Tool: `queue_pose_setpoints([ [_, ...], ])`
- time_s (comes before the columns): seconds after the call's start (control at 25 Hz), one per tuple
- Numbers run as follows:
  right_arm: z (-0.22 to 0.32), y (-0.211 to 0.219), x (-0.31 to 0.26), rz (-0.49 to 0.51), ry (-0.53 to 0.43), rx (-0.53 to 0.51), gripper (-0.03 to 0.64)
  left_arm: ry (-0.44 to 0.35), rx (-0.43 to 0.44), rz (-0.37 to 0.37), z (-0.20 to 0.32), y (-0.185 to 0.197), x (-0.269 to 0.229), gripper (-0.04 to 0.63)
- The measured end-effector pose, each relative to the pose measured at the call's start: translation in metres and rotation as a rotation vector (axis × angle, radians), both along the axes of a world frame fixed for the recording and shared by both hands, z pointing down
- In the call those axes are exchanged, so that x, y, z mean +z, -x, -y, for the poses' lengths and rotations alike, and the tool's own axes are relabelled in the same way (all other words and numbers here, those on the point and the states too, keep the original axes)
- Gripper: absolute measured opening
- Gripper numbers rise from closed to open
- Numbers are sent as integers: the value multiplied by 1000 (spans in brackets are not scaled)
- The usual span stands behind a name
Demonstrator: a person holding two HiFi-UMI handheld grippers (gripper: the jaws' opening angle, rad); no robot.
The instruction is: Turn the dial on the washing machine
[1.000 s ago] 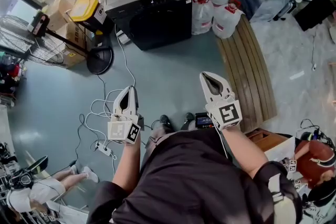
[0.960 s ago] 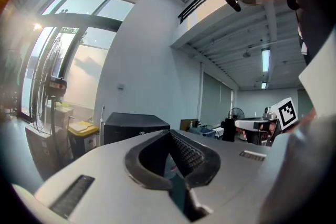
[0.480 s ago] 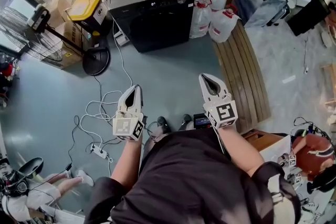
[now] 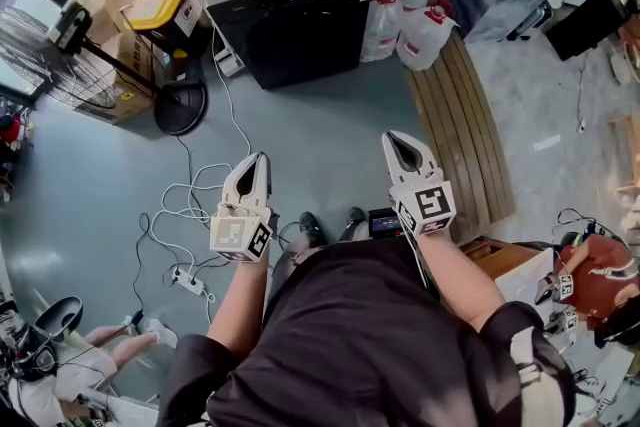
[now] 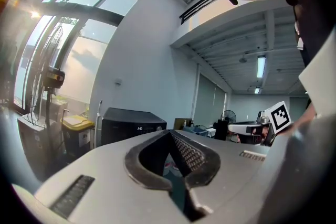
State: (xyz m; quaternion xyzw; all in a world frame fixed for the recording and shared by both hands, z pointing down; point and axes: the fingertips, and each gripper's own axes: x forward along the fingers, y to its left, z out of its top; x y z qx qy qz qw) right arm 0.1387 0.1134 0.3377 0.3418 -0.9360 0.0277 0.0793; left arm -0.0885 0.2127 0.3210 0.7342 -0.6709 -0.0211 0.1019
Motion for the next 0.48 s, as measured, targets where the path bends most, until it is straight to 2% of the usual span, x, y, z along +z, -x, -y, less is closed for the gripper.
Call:
queue_pose_setpoints([
  [0.48, 5, -4, 14, -18, 35, 13, 21, 4, 46, 0, 13, -9, -1, 15],
])
